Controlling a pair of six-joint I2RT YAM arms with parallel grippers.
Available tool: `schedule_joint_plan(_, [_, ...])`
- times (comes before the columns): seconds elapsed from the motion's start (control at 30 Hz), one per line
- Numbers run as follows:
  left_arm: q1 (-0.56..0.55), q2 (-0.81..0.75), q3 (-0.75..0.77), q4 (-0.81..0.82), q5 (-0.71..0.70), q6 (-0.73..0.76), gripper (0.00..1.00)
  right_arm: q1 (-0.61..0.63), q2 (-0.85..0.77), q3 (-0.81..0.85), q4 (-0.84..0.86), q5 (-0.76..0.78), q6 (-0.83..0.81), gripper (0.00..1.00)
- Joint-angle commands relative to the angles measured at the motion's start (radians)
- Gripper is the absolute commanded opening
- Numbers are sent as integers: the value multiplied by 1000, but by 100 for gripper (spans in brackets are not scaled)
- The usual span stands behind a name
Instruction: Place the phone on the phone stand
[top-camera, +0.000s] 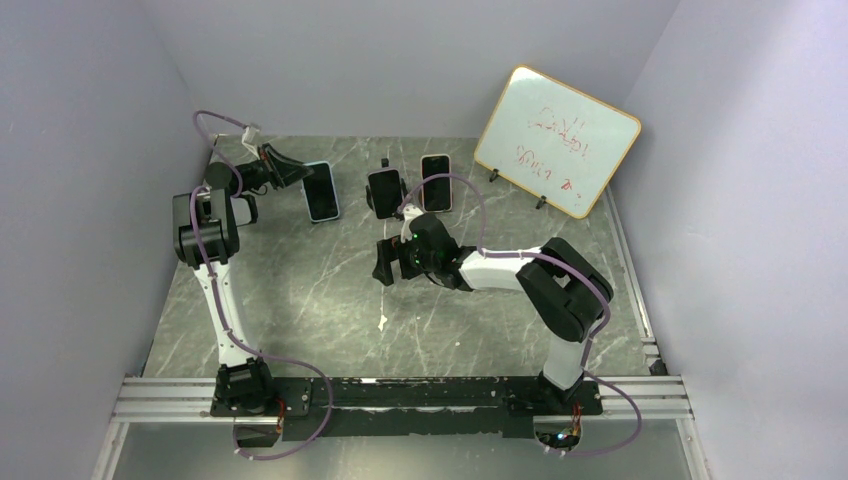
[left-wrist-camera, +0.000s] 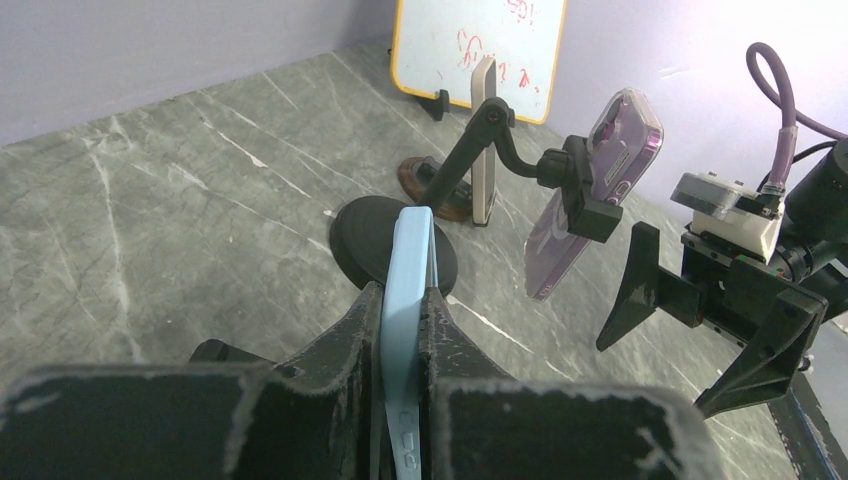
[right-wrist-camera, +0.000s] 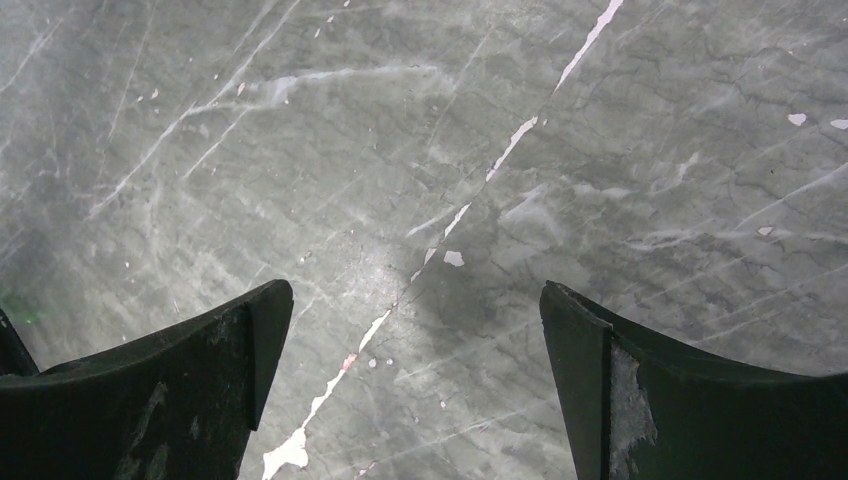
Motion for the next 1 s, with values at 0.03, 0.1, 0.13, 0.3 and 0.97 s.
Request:
schedule_joint_plan(0.03, [17, 71, -2, 303, 31, 55, 14, 1, 9, 5, 1, -6, -14, 100])
schedule_joint_plan(0.1, [17, 69, -3, 304, 32, 54, 15, 1, 9, 5, 1, -5, -14, 100])
schedule_joint_plan(0.13, [18, 69, -4, 304, 33, 54, 17, 1, 9, 5, 1, -5, -14, 100])
schedule_joint_plan(0.3, [26, 60, -21, 303, 32, 56, 33, 1, 11, 9, -2, -10, -16, 100])
schedule_joint_plan(0.97, [82, -90, -267, 302, -39, 158, 92, -1, 19, 3, 4, -32, -19, 100])
